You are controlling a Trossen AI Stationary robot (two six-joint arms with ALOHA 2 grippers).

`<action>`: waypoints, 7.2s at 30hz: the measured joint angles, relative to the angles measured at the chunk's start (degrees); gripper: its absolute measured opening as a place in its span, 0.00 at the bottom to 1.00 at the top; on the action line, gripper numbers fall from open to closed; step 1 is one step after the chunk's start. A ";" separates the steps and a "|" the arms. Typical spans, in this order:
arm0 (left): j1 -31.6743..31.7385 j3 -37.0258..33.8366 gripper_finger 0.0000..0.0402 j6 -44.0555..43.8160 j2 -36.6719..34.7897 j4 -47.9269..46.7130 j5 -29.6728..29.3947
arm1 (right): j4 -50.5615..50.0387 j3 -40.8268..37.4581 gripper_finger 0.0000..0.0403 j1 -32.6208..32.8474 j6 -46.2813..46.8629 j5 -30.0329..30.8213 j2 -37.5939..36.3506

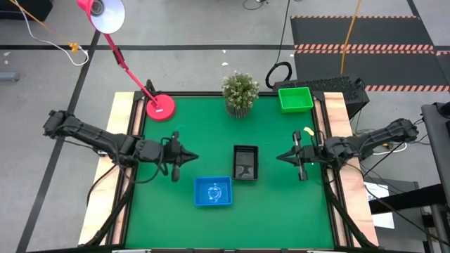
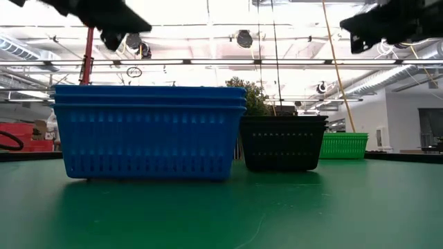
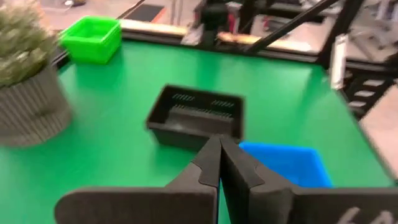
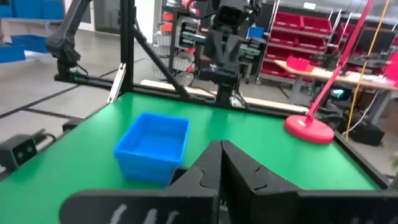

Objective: Stack baskets by color
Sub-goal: Return to Home Position

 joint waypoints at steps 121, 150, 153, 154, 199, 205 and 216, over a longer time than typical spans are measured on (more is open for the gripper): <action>5.13 -34.36 0.01 12.24 -46.96 11.57 5.10 | -9.38 -14.62 0.00 -7.78 -10.59 -0.61 -26.58; 10.55 -34.36 0.04 18.25 -46.94 9.24 12.65 | -9.30 -14.62 0.00 -7.78 -10.59 -0.61 -26.58; 10.55 -34.36 0.04 18.34 -46.96 9.26 12.61 | -9.28 -14.62 0.00 -7.78 -10.59 -0.61 -26.58; 10.55 -34.36 0.04 18.34 -46.96 9.27 12.57 | -9.30 -14.62 0.00 -7.78 -10.59 -0.61 -26.58; 10.55 -34.36 0.04 18.19 -46.96 9.32 12.43 | -9.30 -14.62 0.00 -7.78 -10.59 -0.61 -26.58; 10.55 -34.36 0.04 18.19 -46.96 9.32 12.42 | -9.28 -14.62 0.00 -7.78 -10.59 -0.61 -26.58; 10.55 -34.36 0.04 18.19 -46.94 9.32 12.42 | -9.28 -14.60 0.00 -7.78 -10.59 -0.61 -26.58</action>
